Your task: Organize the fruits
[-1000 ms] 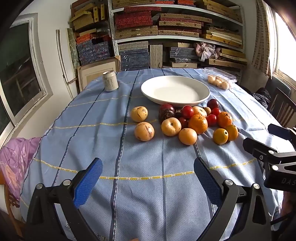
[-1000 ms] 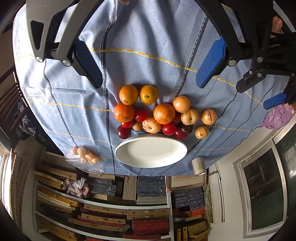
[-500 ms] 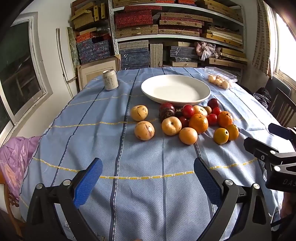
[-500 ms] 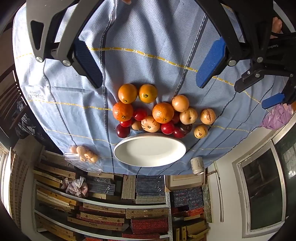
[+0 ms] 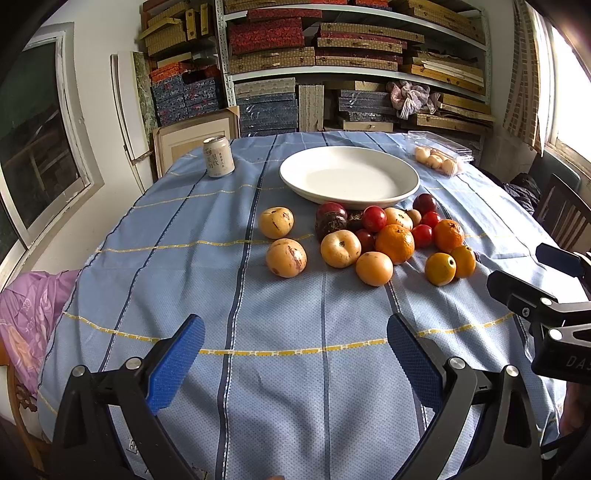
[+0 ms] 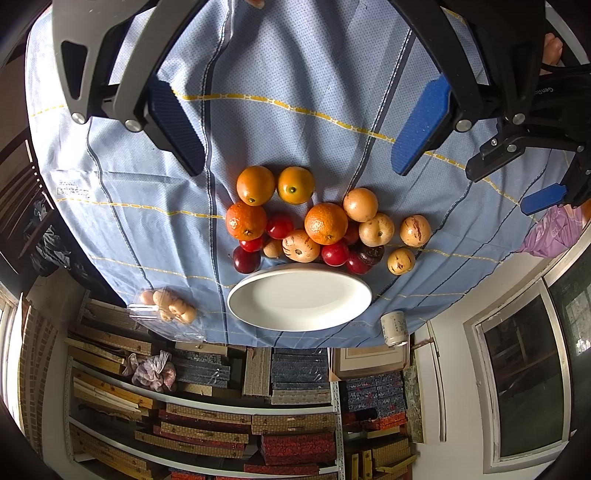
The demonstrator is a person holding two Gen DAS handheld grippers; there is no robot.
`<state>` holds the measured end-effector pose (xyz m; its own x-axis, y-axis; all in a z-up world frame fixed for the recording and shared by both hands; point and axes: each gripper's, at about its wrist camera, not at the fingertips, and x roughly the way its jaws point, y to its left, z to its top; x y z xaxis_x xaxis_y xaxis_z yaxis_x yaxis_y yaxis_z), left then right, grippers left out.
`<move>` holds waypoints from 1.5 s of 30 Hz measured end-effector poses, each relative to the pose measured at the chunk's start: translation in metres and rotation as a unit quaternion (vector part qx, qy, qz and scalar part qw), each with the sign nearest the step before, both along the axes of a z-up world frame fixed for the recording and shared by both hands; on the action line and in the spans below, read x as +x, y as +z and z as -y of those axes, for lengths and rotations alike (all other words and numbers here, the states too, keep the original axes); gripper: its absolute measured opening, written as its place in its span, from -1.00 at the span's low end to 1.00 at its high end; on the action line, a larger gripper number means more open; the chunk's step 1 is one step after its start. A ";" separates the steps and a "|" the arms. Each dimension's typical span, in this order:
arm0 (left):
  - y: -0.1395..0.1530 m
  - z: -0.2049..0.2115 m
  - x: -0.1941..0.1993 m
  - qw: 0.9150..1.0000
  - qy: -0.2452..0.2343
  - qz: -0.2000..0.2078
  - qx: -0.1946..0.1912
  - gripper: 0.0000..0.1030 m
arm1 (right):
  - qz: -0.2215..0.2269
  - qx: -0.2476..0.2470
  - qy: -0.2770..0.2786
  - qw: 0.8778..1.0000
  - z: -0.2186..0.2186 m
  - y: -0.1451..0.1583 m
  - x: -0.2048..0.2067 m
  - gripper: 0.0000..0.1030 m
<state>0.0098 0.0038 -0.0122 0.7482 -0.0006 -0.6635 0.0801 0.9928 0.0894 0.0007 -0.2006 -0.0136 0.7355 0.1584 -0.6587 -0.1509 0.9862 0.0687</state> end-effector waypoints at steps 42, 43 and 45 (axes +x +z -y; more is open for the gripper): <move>-0.013 0.007 -0.003 1.000 0.005 -0.020 -0.005 0.93 | 0.000 0.003 0.000 1.000 0.003 -0.002 0.001 0.92; -0.013 0.007 -0.003 1.000 0.005 -0.021 -0.005 0.93 | -0.001 0.004 0.000 1.000 0.003 -0.002 0.001 0.92; -0.013 0.007 -0.003 1.000 0.005 -0.021 -0.006 0.93 | -0.001 0.004 0.000 1.000 0.003 -0.002 0.001 0.92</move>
<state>0.0068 -0.0030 -0.0255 0.7195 -0.0016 -0.6945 0.0741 0.9945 0.0746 0.0018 -0.2037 -0.0159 0.7346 0.1637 -0.6584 -0.1514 0.9855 0.0761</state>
